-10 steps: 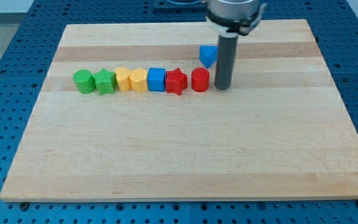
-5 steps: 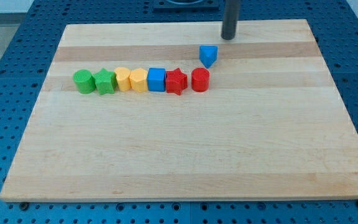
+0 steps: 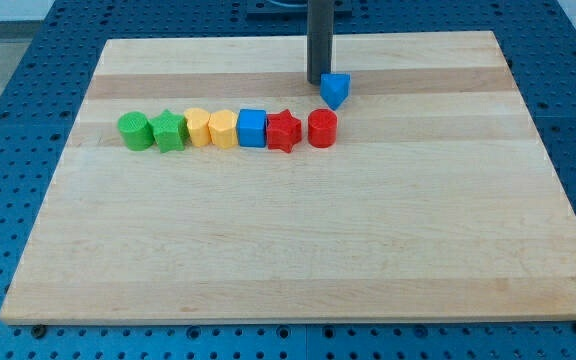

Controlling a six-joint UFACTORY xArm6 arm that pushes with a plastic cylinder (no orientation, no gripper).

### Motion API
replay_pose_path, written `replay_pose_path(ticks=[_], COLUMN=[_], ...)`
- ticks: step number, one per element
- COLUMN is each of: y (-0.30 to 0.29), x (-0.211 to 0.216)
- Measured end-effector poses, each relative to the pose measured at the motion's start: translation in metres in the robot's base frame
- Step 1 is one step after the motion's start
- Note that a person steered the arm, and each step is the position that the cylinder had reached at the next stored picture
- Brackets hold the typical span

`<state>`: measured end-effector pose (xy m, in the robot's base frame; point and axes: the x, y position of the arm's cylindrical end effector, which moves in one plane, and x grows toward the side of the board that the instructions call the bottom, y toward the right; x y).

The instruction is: Place the blue triangle towards the right side of the red circle

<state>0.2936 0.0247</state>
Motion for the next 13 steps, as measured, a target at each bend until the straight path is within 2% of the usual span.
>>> replay_pose_path(ticks=[2, 4, 10, 12, 13], y=[0.008, 0.048, 0.06, 0.118, 0.122], x=[0.027, 0.027, 0.059, 0.052, 0.06])
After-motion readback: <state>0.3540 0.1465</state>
